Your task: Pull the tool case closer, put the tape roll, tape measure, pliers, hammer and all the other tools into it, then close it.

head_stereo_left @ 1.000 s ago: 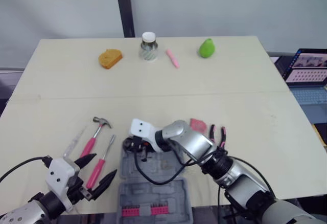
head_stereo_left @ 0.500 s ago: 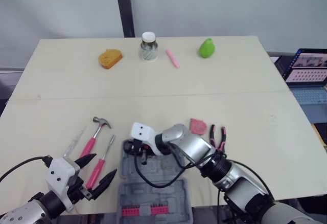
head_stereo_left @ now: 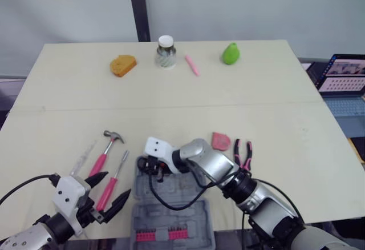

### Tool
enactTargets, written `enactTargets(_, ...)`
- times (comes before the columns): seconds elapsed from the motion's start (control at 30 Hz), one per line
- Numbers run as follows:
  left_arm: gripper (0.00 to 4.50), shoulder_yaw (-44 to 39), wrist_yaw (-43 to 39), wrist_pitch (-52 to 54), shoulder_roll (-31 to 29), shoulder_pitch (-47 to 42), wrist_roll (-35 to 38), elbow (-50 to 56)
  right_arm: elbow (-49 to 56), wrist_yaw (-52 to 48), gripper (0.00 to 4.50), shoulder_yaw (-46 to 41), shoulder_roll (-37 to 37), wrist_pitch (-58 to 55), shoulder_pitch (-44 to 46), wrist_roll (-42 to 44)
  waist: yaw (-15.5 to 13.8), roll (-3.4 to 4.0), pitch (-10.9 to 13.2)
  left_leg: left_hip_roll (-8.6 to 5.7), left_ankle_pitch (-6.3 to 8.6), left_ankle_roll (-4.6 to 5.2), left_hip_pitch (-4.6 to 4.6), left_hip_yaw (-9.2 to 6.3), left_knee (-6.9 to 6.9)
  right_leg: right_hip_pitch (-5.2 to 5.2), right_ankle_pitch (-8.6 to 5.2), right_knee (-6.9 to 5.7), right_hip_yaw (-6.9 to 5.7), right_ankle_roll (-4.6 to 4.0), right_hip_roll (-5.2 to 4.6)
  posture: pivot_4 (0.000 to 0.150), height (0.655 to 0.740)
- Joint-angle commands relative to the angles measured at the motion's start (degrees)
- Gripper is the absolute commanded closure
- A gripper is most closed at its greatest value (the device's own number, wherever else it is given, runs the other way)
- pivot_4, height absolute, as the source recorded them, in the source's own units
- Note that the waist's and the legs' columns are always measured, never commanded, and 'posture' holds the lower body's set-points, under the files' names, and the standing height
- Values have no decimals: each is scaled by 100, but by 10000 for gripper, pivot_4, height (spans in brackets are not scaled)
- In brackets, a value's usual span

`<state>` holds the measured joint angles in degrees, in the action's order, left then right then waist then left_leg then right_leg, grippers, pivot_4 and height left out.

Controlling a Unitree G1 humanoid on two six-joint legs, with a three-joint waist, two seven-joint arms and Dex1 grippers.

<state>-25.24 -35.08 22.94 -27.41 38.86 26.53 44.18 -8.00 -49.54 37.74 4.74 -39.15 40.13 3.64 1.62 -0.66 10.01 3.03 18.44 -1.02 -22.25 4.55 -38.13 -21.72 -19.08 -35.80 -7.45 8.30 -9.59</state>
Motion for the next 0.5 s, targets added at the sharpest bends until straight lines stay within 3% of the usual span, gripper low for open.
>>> enactTargets(0.03,0,-2,11,-77,-33,3,-15,102,448,-112,29903,-168,-76,-67,43,178,0,0,0,0,0,0,0,0,0,0,0,0,0,0,0,1500,7400)
enactTargets(0.3,0,18,33,-99,-21,-41,-18,46,605,-67,29903,-445,-113,-8,56,375,-1,0,0,0,1,-1,0,0,0,0,0,0,0,0,0,1500,7400)
enactTargets(0.4,0,31,42,-108,-23,-58,-23,26,327,43,38116,-503,-167,469,-22,276,0,0,0,0,1,-1,0,1,1,0,0,0,0,0,0,1500,7400)
enactTargets(0.43,0,45,48,-107,-29,-76,-28,18,204,73,43536,-517,-194,659,-61,246,1,0,0,0,1,-1,0,1,1,0,0,0,0,0,1,1500,7400)
enactTargets(0.5,0,59,59,-98,-37,-107,-31,13,27,105,44382,-557,-255,850,-118,233,0,-1,0,0,1,-1,1,1,1,-1,0,0,0,0,1,1500,7400)
